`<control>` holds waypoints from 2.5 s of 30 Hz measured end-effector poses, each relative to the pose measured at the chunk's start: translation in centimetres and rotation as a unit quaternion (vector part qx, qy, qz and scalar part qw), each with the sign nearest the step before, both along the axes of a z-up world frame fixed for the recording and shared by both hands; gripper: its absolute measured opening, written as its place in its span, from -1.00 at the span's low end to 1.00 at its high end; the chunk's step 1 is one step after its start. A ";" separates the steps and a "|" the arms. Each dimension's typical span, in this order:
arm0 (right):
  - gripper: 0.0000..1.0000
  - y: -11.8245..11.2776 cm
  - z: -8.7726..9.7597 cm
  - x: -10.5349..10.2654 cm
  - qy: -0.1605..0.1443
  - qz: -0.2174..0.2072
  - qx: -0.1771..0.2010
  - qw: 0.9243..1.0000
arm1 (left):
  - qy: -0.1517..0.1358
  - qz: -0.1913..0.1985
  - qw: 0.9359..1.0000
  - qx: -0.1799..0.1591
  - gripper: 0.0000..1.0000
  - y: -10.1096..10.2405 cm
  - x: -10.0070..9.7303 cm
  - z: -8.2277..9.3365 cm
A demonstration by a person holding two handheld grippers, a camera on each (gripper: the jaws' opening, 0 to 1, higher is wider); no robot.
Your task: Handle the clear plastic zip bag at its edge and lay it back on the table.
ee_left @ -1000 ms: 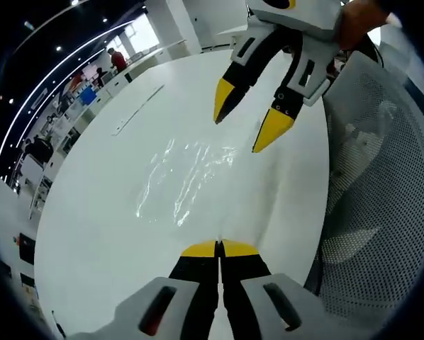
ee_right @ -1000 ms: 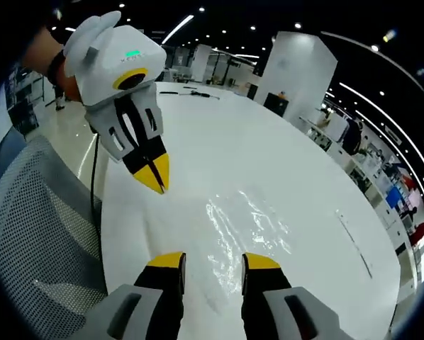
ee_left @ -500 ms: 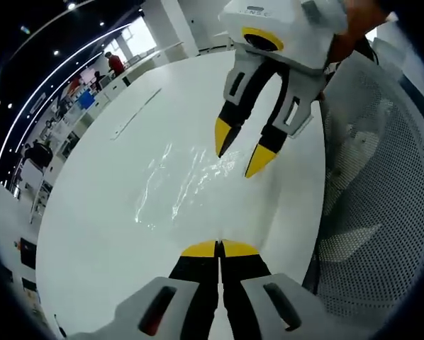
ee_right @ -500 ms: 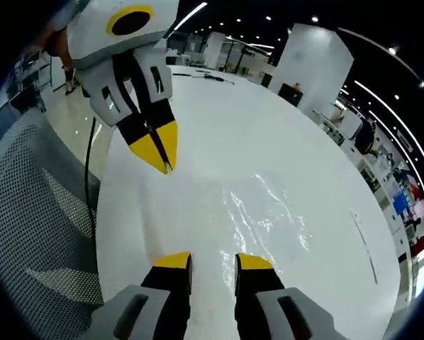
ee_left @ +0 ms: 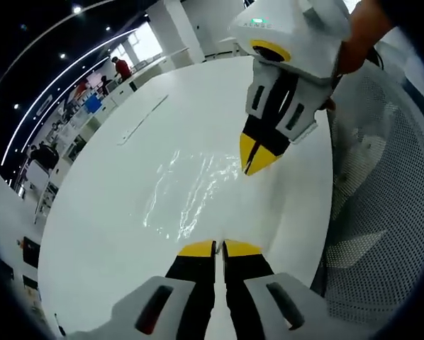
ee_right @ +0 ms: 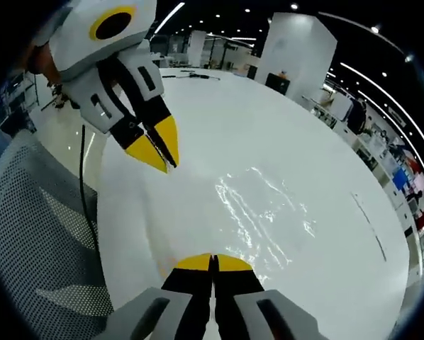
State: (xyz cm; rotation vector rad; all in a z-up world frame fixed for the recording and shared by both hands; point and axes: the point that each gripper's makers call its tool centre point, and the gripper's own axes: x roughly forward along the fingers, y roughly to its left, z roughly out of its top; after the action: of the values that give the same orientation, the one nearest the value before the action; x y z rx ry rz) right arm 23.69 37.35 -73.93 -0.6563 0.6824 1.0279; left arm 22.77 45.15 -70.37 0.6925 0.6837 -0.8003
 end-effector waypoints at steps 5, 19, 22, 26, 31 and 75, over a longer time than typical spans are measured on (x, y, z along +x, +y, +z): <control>-1.00 -0.1 0.0 0.5 0.002 -0.010 0.001 1.000 | 0.000 0.006 1.000 0.002 -0.69 0.1 0.3 -0.1; -1.00 -1.1 1.2 1.5 0.014 -0.031 -0.001 0.999 | -0.017 0.039 0.999 -0.015 -0.57 -0.1 1.7 0.9; -1.00 -1.3 1.3 1.8 0.014 -0.033 0.000 0.999 | -0.017 0.044 0.999 -0.016 -0.57 0.0 1.7 1.0; -1.00 -1.5 1.5 2.1 0.011 -0.035 -0.004 0.999 | -0.020 0.051 0.998 -0.020 -0.57 0.0 2.1 1.2; -1.00 -2.0 1.8 2.3 0.012 -0.039 -0.004 0.999 | -0.028 0.052 0.998 -0.022 -0.56 -0.3 2.2 1.7; -1.00 -1.1 3.0 2.2 0.000 -0.032 0.002 0.999 | -0.092 -0.028 0.995 -0.011 -0.62 -5.3 0.3 4.1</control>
State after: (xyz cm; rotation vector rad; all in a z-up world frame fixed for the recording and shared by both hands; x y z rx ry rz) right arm 25.86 36.29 -70.94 -0.6280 0.6968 0.9685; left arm 23.10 39.83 -66.30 0.7574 0.4900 -0.7833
